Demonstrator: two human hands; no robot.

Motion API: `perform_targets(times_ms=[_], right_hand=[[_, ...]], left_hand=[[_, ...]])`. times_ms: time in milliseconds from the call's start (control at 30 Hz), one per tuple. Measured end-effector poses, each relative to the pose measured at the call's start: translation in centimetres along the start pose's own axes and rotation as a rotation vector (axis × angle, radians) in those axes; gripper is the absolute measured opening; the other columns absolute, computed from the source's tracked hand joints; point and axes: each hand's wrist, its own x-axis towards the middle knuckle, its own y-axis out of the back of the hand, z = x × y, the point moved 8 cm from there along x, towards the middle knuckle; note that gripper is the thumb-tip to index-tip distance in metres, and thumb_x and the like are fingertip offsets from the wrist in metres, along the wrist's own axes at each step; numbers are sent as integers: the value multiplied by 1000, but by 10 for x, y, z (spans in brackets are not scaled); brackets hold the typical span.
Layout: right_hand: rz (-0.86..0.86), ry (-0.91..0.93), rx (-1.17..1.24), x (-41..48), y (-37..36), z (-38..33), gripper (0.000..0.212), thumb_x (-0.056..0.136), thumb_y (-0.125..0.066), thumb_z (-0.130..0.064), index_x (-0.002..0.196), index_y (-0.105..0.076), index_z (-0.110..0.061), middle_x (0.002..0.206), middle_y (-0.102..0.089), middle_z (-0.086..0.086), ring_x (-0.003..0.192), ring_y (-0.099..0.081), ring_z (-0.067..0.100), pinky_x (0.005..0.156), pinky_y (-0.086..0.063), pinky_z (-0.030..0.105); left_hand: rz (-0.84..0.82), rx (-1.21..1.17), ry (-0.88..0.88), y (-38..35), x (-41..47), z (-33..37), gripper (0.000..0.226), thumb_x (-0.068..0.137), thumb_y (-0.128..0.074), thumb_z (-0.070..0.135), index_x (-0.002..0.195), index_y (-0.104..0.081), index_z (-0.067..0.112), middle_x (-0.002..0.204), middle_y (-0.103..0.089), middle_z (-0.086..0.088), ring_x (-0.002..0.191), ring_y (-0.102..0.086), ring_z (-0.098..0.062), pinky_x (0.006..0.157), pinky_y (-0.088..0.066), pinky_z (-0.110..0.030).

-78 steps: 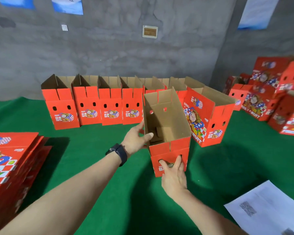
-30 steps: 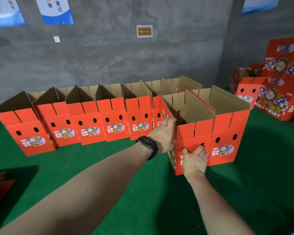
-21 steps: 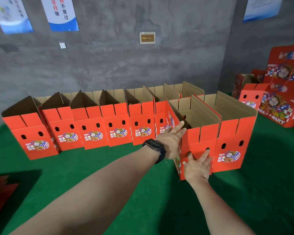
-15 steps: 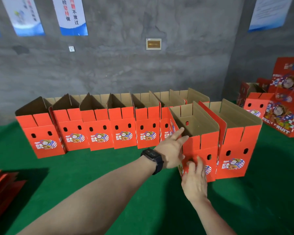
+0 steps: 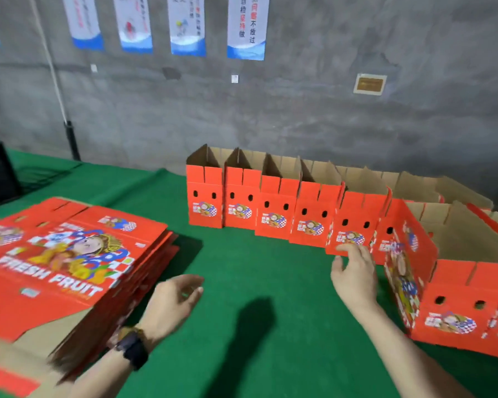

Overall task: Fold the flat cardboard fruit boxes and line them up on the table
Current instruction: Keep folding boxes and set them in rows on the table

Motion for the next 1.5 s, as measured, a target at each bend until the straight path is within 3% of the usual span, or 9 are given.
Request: perform_targets(times_ms=[233,367,500,733,900,1033,1200,1333,1500], right_hand=[[-618,500,-9,-130,-177,-234,38,93,-51,-16,131,-49,-17,136,-47,3,128,-40,21,105,-31,29],[-903,913,-215,-239,-267,-344,94,82,-62,-2,153,-3,-16,161,1,8,148,1,26,120,-8,42],[-942,1084,-553,-267,-312,-385,103,86,-64,-14,151,17,-10,157,26,12,145,20,30,119,2,45],[-1087,1040,-546,-278,-308,-357,104,83,-64,2,152,12,-15,159,20,7,147,15,24,121,0,39],[-1208,928,-427,-257,-271,-319,93,86,-56,5,154,0,-23,162,3,-1,148,-2,17,119,-19,35],[-1030,729,-178,-204,-236,-314,68,88,-37,9,148,-34,-23,153,-37,-1,137,-37,22,111,-34,32],[-846,347,171,-131,-179,-289,45,93,-50,1,122,-66,-29,114,-68,-9,99,-63,13,75,-43,2],[-677,224,286,-82,-116,-261,21,94,-59,-20,94,-61,-41,53,-56,-25,46,-49,-2,50,-36,8],[-446,103,506,-50,-44,-220,15,92,-62,-13,78,-67,-10,59,-63,5,54,-47,6,56,-38,23]], left_hand=[[393,-69,274,159,-34,-133,20,91,-59,8,109,-69,6,108,-69,-8,92,-63,-19,83,-47,-29],[472,-103,413,199,-56,-196,27,91,-53,1,115,-64,4,118,-65,-12,107,-61,-26,91,-46,-36],[423,-83,424,215,-54,-224,36,88,-48,-6,120,-61,4,123,-63,-12,112,-59,-26,95,-45,-35],[206,-38,387,206,-45,-246,38,92,-45,-2,127,-57,7,130,-60,-8,118,-57,-22,100,-43,-31],[262,-51,297,206,-42,-230,27,91,-52,2,114,-65,8,116,-67,-8,101,-62,-19,87,-46,-28],[363,-41,72,209,-31,-170,20,88,-61,5,105,-70,9,104,-71,-4,86,-61,-12,76,-42,-21],[446,-77,-328,207,-38,-82,20,88,-55,14,99,-71,10,104,-66,4,94,-63,-13,81,-49,-24],[545,-130,-507,202,-51,-32,24,84,-46,17,88,-67,6,96,-64,0,93,-57,-9,87,-42,-12],[542,-164,-525,179,-37,13,12,81,-54,3,85,-65,2,91,-64,-7,89,-58,-18,85,-45,-24]])
